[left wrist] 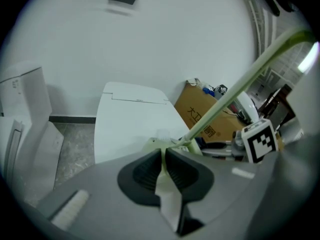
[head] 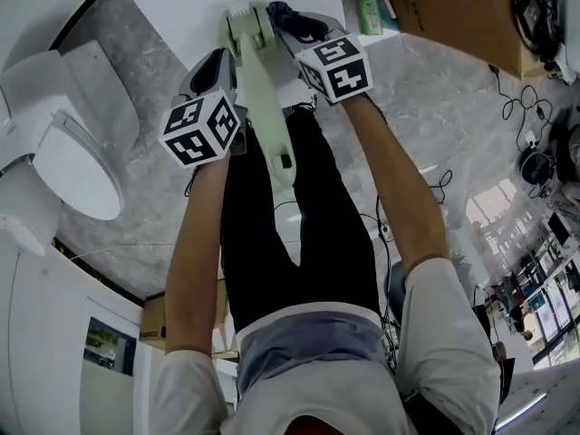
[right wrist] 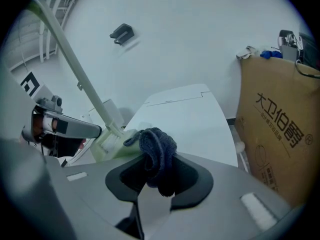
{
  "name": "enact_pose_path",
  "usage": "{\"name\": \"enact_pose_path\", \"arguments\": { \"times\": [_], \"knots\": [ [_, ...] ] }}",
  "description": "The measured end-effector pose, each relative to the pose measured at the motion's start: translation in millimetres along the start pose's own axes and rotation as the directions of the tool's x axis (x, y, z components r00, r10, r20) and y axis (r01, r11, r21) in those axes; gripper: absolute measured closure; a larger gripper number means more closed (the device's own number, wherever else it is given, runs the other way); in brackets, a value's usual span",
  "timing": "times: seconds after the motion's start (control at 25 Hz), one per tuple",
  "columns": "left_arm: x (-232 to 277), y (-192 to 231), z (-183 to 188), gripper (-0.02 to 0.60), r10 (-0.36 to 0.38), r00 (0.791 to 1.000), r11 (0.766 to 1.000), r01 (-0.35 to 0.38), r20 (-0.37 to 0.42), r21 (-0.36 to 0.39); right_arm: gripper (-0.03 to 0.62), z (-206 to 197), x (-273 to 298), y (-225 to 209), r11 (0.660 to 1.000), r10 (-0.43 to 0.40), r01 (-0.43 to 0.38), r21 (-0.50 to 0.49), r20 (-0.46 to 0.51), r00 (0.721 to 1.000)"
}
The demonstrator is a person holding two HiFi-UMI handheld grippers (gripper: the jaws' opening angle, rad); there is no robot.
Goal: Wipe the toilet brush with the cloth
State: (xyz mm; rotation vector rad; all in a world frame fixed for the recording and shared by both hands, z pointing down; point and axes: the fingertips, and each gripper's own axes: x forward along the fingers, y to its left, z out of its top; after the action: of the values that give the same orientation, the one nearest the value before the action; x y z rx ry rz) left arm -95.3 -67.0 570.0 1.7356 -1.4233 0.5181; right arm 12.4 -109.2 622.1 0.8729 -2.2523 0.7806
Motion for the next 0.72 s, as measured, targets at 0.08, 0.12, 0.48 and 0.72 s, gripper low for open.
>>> {"name": "enact_pose_path", "arguments": {
  "times": [0.08, 0.12, 0.48, 0.72],
  "knots": [
    [-1.2, -0.5, -0.2, 0.581, -0.003, 1.0, 1.0, 0.003, 0.006, 0.0, 0.487, -4.6, -3.0, 2.5, 1.0, -0.005, 0.005, -0.003, -0.008, 1.0],
    [-1.6, -0.7, -0.6, 0.581, -0.005, 1.0, 1.0, 0.005, 0.008, -0.003, 0.488, -7.5, -4.4, 3.7, 1.0, -0.007, 0.007, -0.003, -0.012, 1.0],
    [-1.7, -0.5, -2.1, 0.581, -0.019, 1.0, 0.999, 0.019, 0.017, -0.03, 0.488, -25.8, -12.2, 11.9, 0.998, -0.034, 0.035, 0.054, -0.015, 0.999],
    [-2.1, -0.5, -3.3, 0.581, -0.021, 1.0, 0.999, 0.022, 0.019, -0.034, 0.488, -36.3, -16.9, 17.5, 0.991, -0.057, 0.057, 0.123, -0.004, 0.998]
  ]
}}
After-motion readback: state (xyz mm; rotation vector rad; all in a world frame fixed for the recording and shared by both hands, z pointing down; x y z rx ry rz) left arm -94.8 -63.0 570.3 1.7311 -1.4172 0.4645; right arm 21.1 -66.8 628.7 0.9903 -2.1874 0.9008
